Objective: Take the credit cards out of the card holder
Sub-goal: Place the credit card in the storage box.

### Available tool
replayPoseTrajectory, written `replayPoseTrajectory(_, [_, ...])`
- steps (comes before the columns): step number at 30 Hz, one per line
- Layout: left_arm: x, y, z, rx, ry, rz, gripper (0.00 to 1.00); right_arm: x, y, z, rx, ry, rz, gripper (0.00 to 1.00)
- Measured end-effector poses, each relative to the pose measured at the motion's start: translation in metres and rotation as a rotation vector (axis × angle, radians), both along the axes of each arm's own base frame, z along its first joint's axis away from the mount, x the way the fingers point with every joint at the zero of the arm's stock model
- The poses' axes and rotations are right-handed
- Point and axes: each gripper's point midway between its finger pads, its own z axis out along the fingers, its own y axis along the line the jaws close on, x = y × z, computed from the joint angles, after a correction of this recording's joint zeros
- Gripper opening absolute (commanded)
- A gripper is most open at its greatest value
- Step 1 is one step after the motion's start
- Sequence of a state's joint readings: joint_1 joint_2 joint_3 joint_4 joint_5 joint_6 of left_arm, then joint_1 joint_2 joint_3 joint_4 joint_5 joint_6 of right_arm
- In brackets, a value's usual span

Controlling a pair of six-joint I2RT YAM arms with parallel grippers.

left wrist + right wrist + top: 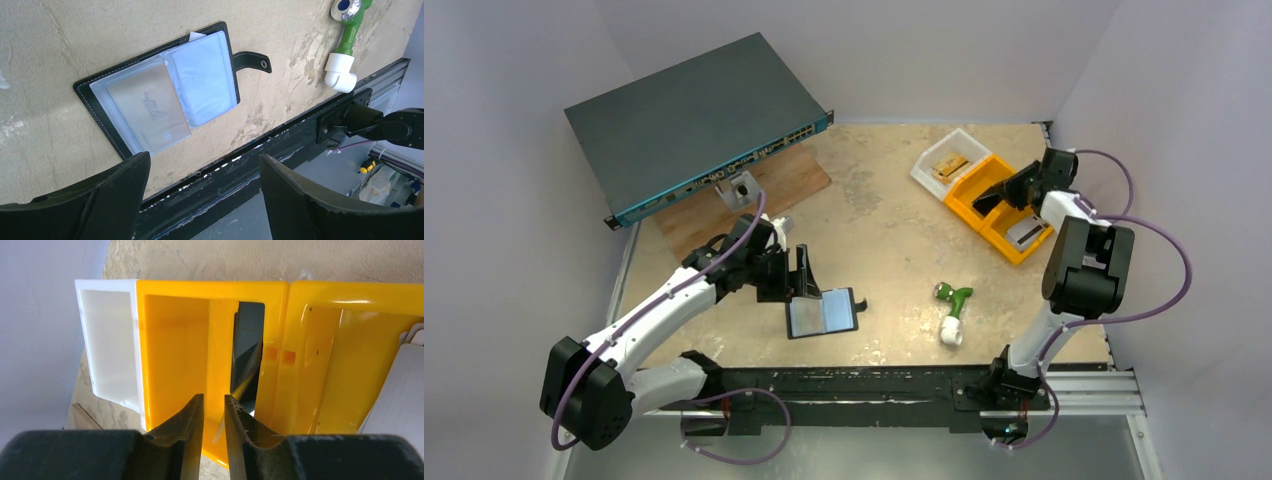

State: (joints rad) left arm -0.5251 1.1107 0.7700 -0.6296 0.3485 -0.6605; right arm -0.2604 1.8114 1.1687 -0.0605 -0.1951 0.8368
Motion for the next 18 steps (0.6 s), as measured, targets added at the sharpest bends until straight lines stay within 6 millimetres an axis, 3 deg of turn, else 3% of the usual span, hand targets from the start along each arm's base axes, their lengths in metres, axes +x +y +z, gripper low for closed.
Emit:
replayPoseTrajectory(10, [0.001, -0.001, 0.001, -0.004, -0.005, 0.0, 0.79, 0.001, -0.004, 0.002, -0.028, 0.003, -0.003, 0.37])
replayPoseTrajectory(16, [0.001, -0.001, 0.0, -0.004, -0.006, 0.0, 0.8, 0.0, -0.001, 0.013, -0.038, -0.014, 0.008, 0.71])
replayPoseTrajectory(18, [0.001, 0.0, -0.002, -0.002, -0.003, 0.0, 0.8, -0.003, 0.002, 0.021, -0.043, -0.021, 0.016, 0.78])
